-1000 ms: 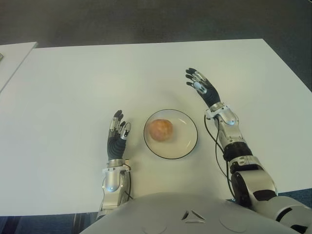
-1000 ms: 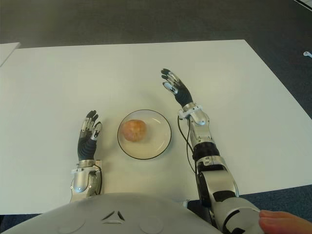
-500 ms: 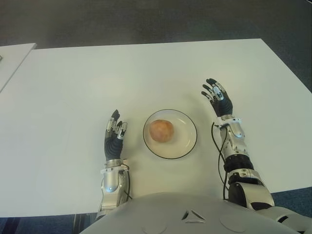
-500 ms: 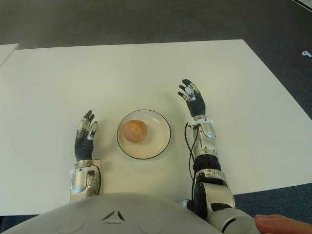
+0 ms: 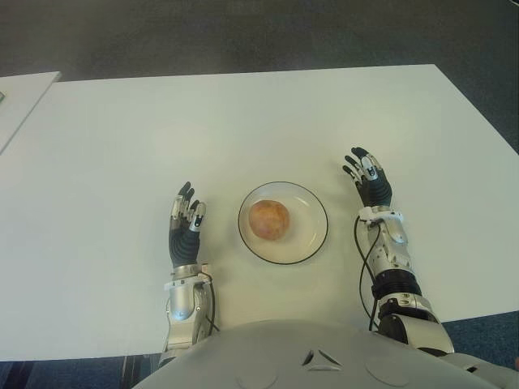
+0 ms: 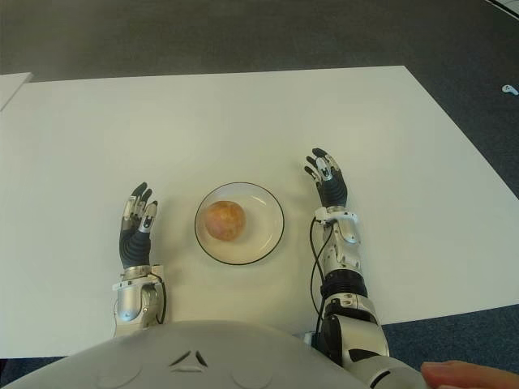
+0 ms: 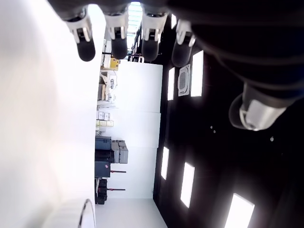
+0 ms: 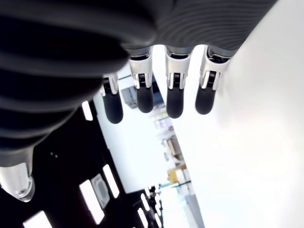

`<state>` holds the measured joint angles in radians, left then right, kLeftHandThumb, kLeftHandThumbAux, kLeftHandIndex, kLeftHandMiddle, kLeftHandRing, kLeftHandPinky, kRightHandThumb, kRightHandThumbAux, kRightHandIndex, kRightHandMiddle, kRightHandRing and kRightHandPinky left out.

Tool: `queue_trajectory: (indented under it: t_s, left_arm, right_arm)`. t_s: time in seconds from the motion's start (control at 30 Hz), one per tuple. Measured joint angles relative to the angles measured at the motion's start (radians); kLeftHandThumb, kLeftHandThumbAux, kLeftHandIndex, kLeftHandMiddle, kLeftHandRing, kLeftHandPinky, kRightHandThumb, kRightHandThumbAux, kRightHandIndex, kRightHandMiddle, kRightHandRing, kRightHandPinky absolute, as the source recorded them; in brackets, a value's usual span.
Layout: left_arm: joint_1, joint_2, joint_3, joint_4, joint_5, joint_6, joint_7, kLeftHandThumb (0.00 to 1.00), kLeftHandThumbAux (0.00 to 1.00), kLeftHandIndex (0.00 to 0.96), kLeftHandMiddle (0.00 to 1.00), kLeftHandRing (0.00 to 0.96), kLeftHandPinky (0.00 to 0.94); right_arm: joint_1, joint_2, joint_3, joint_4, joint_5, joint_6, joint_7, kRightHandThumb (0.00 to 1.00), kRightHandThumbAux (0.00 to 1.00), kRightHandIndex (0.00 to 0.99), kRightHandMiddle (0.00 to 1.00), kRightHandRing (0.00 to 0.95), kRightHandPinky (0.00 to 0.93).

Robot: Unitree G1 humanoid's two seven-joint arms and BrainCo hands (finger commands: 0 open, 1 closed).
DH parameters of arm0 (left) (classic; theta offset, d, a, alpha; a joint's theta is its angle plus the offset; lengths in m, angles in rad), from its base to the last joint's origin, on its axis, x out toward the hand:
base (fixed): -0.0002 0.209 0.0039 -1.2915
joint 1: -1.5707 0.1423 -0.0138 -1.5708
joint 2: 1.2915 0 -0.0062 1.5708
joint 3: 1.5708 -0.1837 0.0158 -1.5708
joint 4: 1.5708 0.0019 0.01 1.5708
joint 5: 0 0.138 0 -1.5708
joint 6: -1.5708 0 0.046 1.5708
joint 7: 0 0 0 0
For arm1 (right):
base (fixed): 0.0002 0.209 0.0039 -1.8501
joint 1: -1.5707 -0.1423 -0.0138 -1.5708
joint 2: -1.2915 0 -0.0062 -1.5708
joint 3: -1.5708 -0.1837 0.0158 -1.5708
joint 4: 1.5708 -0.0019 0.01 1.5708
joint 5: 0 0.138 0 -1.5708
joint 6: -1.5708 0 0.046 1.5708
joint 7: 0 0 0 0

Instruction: Put the apples into the plate.

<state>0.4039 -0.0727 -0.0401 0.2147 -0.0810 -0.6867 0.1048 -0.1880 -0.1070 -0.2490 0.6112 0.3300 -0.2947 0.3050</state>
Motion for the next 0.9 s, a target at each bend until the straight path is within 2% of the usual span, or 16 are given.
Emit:
queue_trajectory:
  t_s: [0.3, 0.47, 0.6, 0.7, 0.9]
  left_arm:
    - [0.008, 0.000, 0.001, -0.004, -0.042, 0.012, -0.024, 0.122, 0.467, 0.090, 0.000, 0.000, 0.000]
    - [0.011, 0.000, -0.002, -0.010, -0.045, 0.049, -0.030, 0.123, 0.486, 0.079, 0.002, 0.000, 0.000]
    - [0.024, -0.005, -0.014, -0.033, -0.024, 0.087, -0.018, 0.124, 0.507, 0.071, 0.005, 0.000, 0.000]
    - [0.047, -0.007, -0.028, -0.072, 0.018, 0.134, 0.008, 0.121, 0.542, 0.063, 0.007, 0.000, 0.000]
    - [0.095, -0.008, -0.064, -0.145, 0.075, 0.198, 0.043, 0.120, 0.562, 0.054, 0.007, 0.000, 0.000]
  right_arm:
    - [0.011, -0.009, 0.005, 0.026, -0.017, -0.049, 0.040, 0.210, 0.494, 0.196, 0.278, 0.217, 0.211]
    - [0.036, -0.006, 0.021, 0.014, -0.034, -0.068, 0.052, 0.219, 0.495, 0.188, 0.268, 0.207, 0.193]
    - [0.070, 0.005, 0.040, -0.011, -0.049, -0.095, 0.063, 0.231, 0.503, 0.156, 0.214, 0.162, 0.131]
    - [0.085, 0.010, 0.052, -0.022, -0.061, -0.116, 0.064, 0.225, 0.521, 0.094, 0.130, 0.083, 0.043]
    - [0.114, 0.009, 0.088, -0.045, -0.114, -0.153, 0.056, 0.190, 0.530, 0.016, 0.027, 0.013, 0.006]
